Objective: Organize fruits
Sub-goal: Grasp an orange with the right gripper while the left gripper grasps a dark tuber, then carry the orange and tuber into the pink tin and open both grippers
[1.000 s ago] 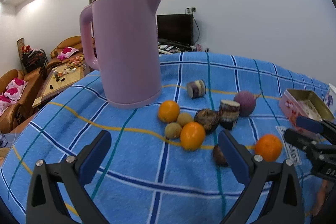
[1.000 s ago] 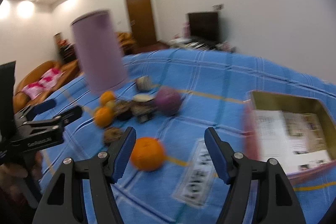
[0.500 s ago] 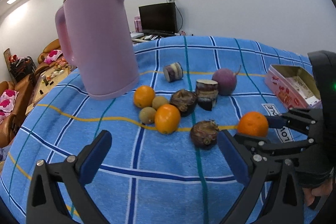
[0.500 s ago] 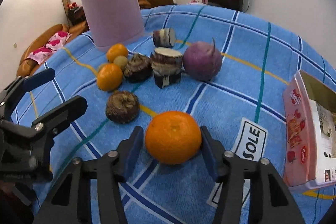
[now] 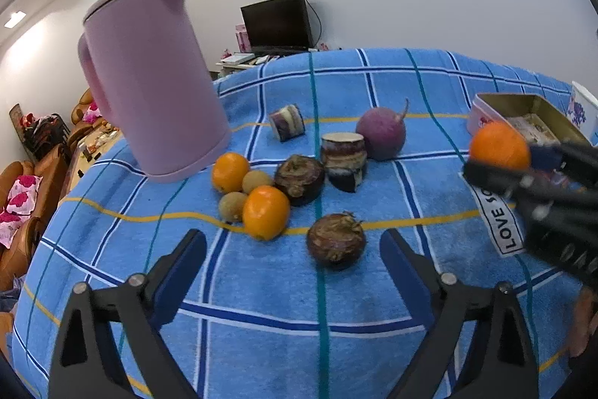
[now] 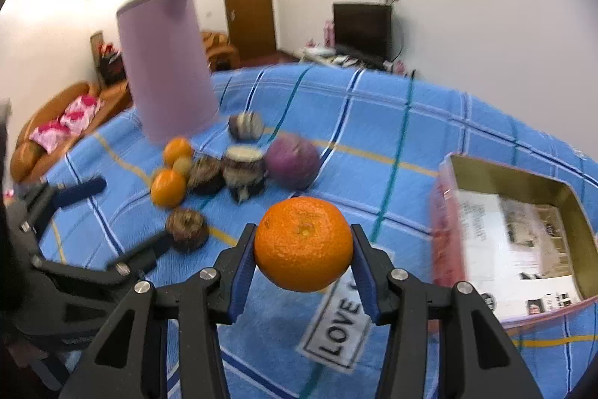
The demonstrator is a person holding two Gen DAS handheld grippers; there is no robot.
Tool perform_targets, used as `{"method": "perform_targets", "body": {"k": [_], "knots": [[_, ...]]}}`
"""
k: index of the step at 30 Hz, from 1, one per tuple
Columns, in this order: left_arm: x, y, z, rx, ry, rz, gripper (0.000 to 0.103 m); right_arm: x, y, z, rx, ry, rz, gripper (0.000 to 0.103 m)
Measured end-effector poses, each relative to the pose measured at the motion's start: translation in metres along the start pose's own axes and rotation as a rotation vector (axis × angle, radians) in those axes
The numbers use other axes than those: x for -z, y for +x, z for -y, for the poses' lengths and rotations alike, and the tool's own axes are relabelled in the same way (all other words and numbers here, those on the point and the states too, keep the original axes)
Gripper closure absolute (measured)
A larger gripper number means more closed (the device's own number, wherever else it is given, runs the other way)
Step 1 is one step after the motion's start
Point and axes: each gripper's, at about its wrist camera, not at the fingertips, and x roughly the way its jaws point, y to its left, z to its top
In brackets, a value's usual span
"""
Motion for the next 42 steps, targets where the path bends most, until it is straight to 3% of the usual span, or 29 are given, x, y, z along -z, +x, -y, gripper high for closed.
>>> {"method": "perform_targets", "body": {"k": [6,12,18,20,22,28,30,34,38,42], "knots": [[0.000,0.014,0.011,0.032,0.016,-0.052,0.024,-0.004,-0.011,0.015,0.017,0.041,0.030,0.053],[-0.002,0.040,0.013,0.145,-0.037,-0.161,0.032,-0.005,-0.012,0.012,0.019,0.051,0.049,0.053],[-0.009,0.048,0.014,0.174,-0.069,-0.167,0.034,-0.005,-0.012,0.015,0.021,0.066,0.053,0.053],[-0.009,0.047,0.015,0.189,-0.064,-0.158,0.050,-0.006,-0.013,0.016,0.021,0.072,0.057,0.053],[-0.010,0.046,0.013,0.201,-0.070,-0.153,0.060,-0.006,-0.014,0.016,0.019,0.077,0.062,0.053],[-0.010,0.045,0.010,0.272,-0.098,-0.140,0.061,-0.007,-0.021,0.020,0.020,0.092,0.090,0.053],[-0.010,0.040,0.007,0.322,-0.136,-0.115,0.061,-0.007,-0.025,0.022,0.022,0.097,0.104,0.053],[-0.016,0.014,0.002,0.403,-0.174,0.015,0.061,-0.009,-0.038,0.028,0.037,0.107,0.152,0.053],[-0.027,-0.016,0.006,0.425,-0.148,0.149,0.061,-0.012,-0.054,0.036,0.062,0.108,0.207,0.053],[-0.043,-0.034,0.023,0.424,-0.097,0.203,0.061,-0.014,-0.070,0.051,0.128,0.120,0.261,0.053]]}}
